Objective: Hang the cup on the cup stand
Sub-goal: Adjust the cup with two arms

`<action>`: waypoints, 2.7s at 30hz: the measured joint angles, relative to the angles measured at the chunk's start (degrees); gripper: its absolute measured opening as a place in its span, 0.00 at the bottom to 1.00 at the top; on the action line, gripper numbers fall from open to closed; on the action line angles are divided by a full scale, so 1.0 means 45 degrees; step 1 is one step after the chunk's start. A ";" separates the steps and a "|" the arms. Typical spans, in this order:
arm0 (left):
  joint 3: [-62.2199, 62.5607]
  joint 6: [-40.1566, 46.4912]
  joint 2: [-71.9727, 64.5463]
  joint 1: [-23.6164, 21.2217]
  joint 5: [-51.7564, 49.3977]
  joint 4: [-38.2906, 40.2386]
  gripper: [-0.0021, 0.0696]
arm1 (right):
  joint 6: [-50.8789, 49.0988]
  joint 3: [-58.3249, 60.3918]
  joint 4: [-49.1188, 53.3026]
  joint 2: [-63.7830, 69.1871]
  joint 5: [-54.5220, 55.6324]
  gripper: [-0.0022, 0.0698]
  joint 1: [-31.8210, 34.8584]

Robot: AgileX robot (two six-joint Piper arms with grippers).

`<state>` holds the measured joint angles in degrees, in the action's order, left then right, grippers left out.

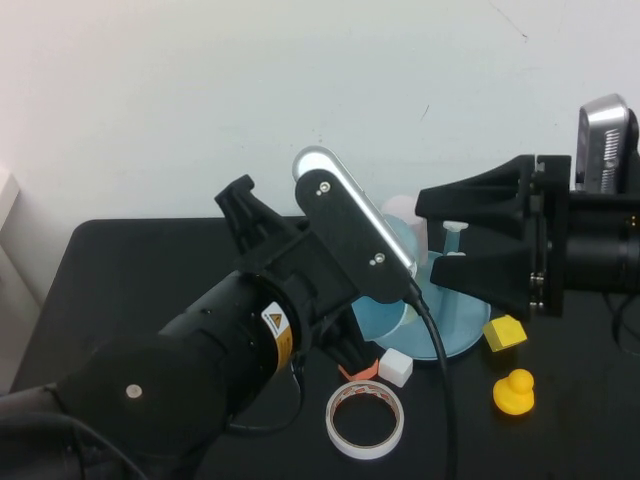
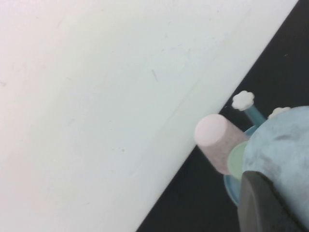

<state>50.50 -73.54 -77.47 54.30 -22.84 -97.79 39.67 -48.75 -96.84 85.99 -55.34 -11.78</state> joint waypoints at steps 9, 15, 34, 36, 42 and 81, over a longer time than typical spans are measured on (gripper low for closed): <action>0.0000 0.0598 0.0000 0.0000 -0.0247 0.0000 0.04 | -0.1675 0.0000 0.0000 0.0028 0.0955 0.99 -0.0084; 0.0000 0.0805 0.0000 0.0000 -0.0247 0.0000 0.04 | -0.2830 0.0000 0.0000 0.0866 0.0750 0.99 -0.0466; -0.0023 0.1288 -0.0223 0.0014 0.0021 0.0042 0.04 | -0.3447 -0.0864 -0.0211 0.1813 0.0702 0.99 -0.0870; -0.0023 0.1288 -0.0244 0.0014 0.0021 0.0031 0.04 | -0.3477 -0.0860 -0.0205 0.1819 0.0870 0.99 -0.0929; -0.0023 0.1288 -0.0328 0.0032 0.0021 0.0031 0.04 | -0.3556 -0.0868 -0.0205 0.2151 0.0930 0.99 -0.1022; 0.0264 0.0952 0.0244 0.0032 -0.0263 -0.0368 0.25 | -0.0482 -0.3442 0.0009 0.2845 0.1297 0.84 -0.1484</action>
<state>51.68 -69.26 -76.37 54.45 -24.02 -99.45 37.50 -64.24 -96.80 98.79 -49.51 -18.46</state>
